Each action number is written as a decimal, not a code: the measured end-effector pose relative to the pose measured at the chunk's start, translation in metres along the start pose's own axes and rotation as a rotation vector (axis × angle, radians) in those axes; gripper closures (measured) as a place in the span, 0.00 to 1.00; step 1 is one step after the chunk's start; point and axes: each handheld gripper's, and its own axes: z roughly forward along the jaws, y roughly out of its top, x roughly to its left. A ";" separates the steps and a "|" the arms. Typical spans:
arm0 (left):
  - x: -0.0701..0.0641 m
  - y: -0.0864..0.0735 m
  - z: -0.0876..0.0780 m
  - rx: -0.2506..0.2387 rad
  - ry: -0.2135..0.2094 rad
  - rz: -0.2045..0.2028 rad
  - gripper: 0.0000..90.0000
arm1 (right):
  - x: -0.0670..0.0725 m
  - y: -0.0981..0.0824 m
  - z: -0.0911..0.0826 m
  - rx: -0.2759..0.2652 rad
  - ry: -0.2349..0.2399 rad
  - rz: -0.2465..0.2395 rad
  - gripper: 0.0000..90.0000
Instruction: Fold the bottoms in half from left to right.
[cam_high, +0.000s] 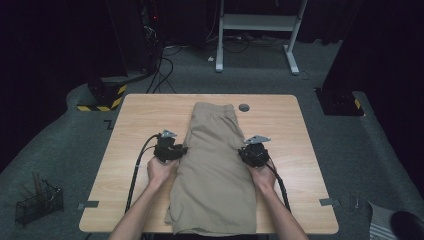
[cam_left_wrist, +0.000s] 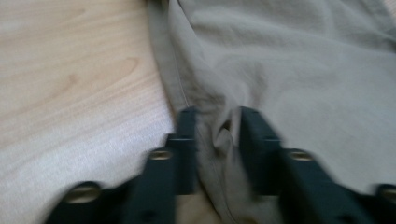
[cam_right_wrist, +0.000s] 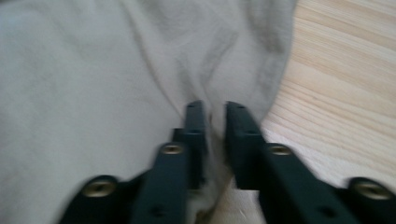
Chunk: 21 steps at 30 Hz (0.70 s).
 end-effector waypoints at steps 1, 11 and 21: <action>-0.004 -0.003 -0.004 0.008 -0.004 0.017 0.61 | -0.001 -0.001 -0.004 -0.003 0.015 0.010 0.76; -0.027 -0.038 -0.027 0.019 -0.069 0.064 0.49 | 0.018 -0.026 -0.040 -0.041 0.109 -0.001 0.62; -0.027 -0.032 -0.018 0.034 -0.055 0.124 0.99 | 0.018 -0.031 -0.026 0.023 0.104 -0.064 1.00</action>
